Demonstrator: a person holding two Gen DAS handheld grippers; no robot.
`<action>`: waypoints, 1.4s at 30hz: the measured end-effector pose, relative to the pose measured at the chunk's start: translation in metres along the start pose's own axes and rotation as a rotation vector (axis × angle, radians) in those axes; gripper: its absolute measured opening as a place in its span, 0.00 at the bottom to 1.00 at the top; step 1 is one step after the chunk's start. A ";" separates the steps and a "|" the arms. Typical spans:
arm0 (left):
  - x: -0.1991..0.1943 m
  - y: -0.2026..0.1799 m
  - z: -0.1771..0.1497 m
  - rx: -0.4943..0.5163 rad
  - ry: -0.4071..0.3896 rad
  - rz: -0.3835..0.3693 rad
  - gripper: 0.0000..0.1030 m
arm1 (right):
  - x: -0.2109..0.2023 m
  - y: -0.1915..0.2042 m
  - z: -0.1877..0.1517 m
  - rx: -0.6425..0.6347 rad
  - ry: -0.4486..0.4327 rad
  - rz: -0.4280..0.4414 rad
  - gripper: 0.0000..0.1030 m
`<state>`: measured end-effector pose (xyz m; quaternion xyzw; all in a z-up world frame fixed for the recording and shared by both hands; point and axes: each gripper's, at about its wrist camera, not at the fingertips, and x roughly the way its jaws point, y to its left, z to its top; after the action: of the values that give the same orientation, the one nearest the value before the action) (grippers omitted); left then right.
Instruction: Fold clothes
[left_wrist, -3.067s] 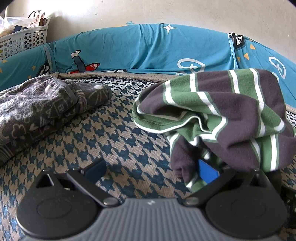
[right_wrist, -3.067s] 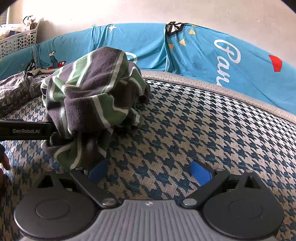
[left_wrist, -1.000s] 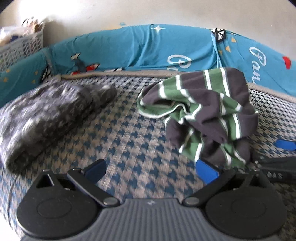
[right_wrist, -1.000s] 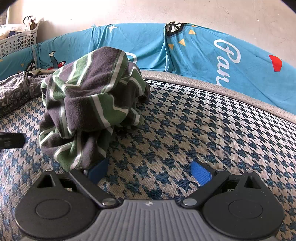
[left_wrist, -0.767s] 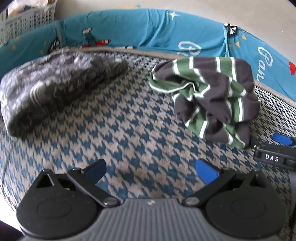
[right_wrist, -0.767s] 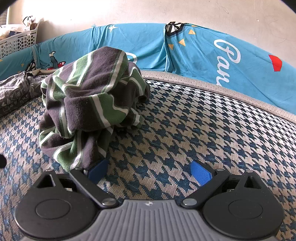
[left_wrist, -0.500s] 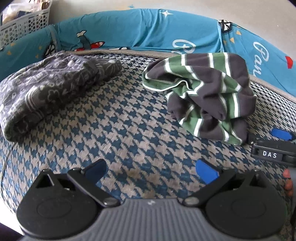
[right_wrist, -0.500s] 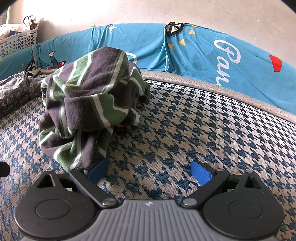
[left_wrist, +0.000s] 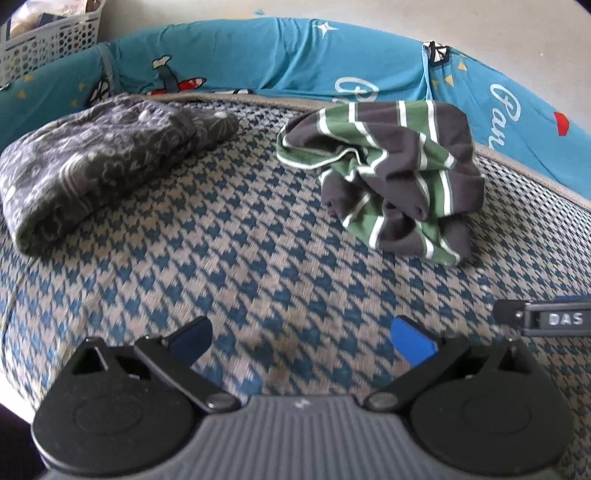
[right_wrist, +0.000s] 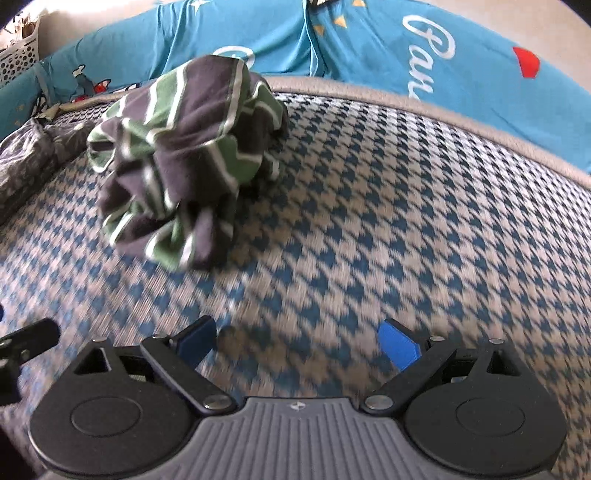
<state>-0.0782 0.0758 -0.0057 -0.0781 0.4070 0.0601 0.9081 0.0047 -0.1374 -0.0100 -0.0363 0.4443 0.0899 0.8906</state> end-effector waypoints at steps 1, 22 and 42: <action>-0.002 0.000 -0.002 -0.004 0.006 -0.001 1.00 | -0.004 -0.001 -0.003 0.013 0.008 0.005 0.92; -0.061 -0.031 -0.009 0.067 -0.015 0.052 1.00 | -0.074 0.005 -0.048 -0.001 -0.060 -0.066 0.91; -0.094 -0.076 -0.004 0.160 -0.043 0.065 1.00 | -0.109 -0.023 -0.058 0.069 -0.093 -0.042 0.91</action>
<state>-0.1303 -0.0033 0.0691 0.0093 0.3931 0.0587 0.9176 -0.1007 -0.1823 0.0412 -0.0107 0.4046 0.0575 0.9126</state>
